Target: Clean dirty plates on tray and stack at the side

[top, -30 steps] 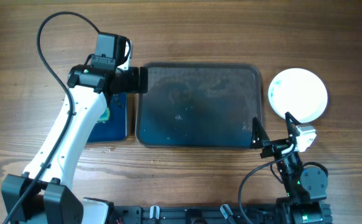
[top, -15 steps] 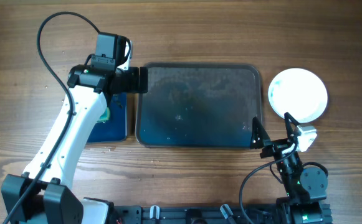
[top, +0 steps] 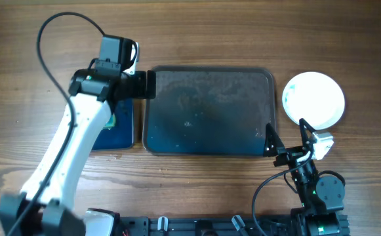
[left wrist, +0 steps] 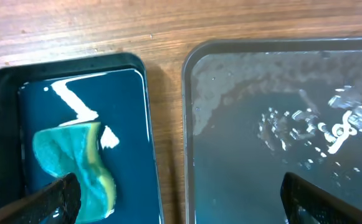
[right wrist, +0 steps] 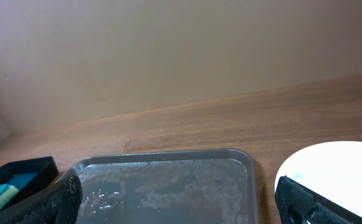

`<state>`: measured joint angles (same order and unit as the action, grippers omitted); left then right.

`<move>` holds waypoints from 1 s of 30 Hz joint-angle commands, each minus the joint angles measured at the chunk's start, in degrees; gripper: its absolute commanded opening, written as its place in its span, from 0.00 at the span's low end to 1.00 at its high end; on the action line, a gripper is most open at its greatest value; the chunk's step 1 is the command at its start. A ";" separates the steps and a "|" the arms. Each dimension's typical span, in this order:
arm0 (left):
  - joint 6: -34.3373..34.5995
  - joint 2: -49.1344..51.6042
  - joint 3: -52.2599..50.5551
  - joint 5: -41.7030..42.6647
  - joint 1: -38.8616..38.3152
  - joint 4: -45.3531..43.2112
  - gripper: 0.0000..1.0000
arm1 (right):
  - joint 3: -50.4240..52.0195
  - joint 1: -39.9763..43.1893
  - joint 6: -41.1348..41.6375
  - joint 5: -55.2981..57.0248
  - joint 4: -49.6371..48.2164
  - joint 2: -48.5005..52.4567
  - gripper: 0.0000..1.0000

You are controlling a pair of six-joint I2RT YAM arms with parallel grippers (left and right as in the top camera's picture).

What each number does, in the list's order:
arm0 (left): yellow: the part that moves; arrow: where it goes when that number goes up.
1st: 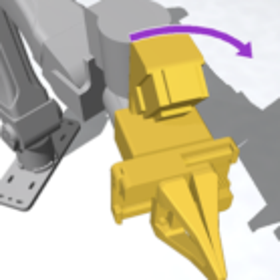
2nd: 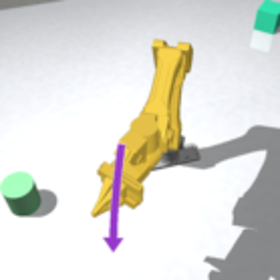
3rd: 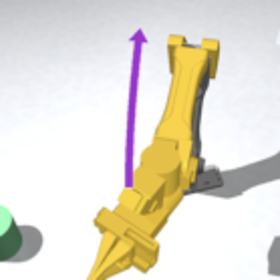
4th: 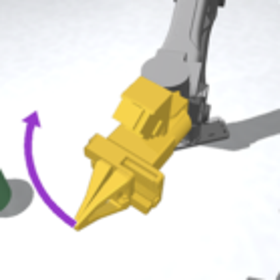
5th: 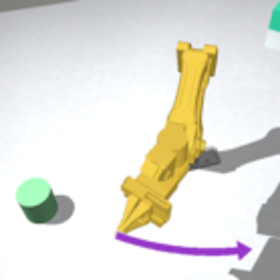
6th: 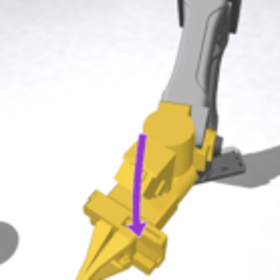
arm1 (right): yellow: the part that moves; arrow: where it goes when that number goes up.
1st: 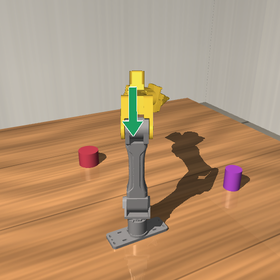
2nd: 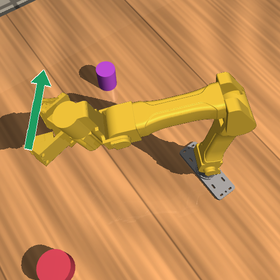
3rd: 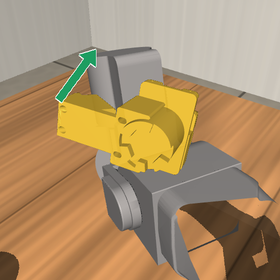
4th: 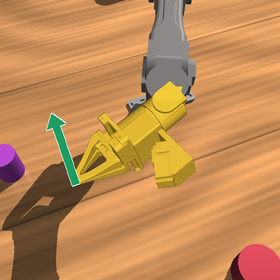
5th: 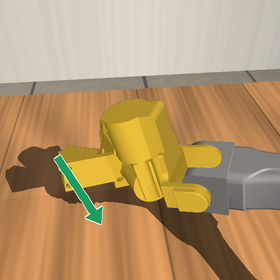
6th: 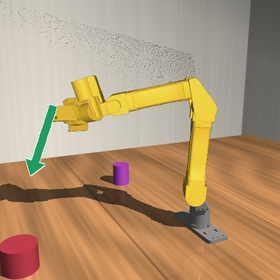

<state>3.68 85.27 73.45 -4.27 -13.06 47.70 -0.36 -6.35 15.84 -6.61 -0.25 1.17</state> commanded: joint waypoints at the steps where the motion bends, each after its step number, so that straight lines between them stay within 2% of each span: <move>1: -0.96 -10.91 -0.39 -0.94 0.17 3.02 1.00 | 0.07 -0.28 0.83 -0.85 -0.24 -0.37 1.00; 3: -0.92 -17.18 -2.14 -1.64 2.12 2.25 1.00 | 0.07 -0.28 0.85 -0.85 -0.26 -0.37 1.00; 7: 2.08 -31.58 -11.19 0.74 8.24 -8.74 1.00 | 0.07 -0.28 0.83 -0.85 -0.26 -0.37 1.00; 13: 2.08 -54.49 -33.20 7.80 16.13 -25.70 1.00 | 0.07 -0.28 0.83 -0.85 -0.26 -0.37 1.00; 18: 2.05 -69.20 -51.49 10.91 17.51 -38.16 1.00 | 0.07 -0.28 0.85 -0.85 -0.24 -0.26 1.00; 23: 2.05 -78.55 -64.30 13.75 17.51 -45.05 1.00 | 0.07 -0.28 0.85 -0.85 -0.24 -0.24 1.00; 30: 0.79 -83.67 -70.20 13.44 17.35 -45.42 1.00 | 0.07 -0.28 0.85 -0.85 -0.24 -0.20 1.00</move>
<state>5.21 3.62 5.04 8.27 4.14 2.92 -0.36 -6.35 15.88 -6.61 -0.25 1.17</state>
